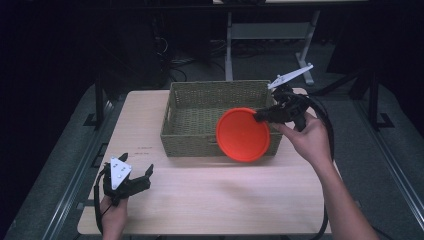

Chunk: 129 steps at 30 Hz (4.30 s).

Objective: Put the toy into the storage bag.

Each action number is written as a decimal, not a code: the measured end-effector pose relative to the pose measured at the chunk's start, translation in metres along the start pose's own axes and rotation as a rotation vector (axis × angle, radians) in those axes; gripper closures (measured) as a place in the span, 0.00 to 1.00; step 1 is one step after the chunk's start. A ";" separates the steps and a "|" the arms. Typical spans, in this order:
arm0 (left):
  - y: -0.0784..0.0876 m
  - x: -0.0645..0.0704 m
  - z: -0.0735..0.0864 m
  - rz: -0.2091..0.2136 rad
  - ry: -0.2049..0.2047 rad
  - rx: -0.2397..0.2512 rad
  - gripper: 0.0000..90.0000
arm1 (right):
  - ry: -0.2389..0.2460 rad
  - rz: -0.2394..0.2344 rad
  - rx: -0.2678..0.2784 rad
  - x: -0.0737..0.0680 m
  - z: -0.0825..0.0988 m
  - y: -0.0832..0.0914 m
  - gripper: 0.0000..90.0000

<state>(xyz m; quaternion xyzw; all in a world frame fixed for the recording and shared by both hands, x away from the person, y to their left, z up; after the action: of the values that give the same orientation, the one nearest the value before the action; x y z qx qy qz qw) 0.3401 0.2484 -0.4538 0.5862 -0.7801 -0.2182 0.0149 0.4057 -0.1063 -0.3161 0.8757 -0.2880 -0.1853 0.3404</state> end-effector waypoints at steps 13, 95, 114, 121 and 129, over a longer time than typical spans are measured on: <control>0.001 -0.001 0.000 -0.003 0.002 -0.001 0.14 | -0.009 -0.003 0.007 0.012 -0.029 0.003 0.91; 0.001 -0.003 -0.001 -0.002 0.002 0.003 0.14 | -0.277 0.118 -0.118 0.117 -0.008 -0.118 0.91; 0.002 -0.002 -0.001 0.000 0.005 0.002 0.14 | -0.312 0.101 -0.187 0.121 0.013 -0.136 0.90; 0.003 -0.001 -0.001 0.001 0.000 0.002 0.14 | -0.306 0.114 -0.196 0.122 0.013 -0.134 0.85; 0.002 -0.002 -0.001 0.000 -0.001 -0.001 0.14 | -0.309 0.147 -0.208 0.128 0.017 -0.129 0.81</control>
<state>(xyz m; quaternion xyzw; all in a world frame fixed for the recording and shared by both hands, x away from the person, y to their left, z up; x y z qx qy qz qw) 0.3392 0.2501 -0.4522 0.5862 -0.7799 -0.2190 0.0149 0.5432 -0.1177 -0.4352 0.7735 -0.3793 -0.3211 0.3934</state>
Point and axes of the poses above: each handheld gripper's, and its own axes: y roughly backward along the jaws, z roughly out of its underside, x roughly to its right, the point moved 10 cm from there along -y, roughly forward along the jaws, and after that the axes turned 2 degrees about -z, right-handed, at the moved point
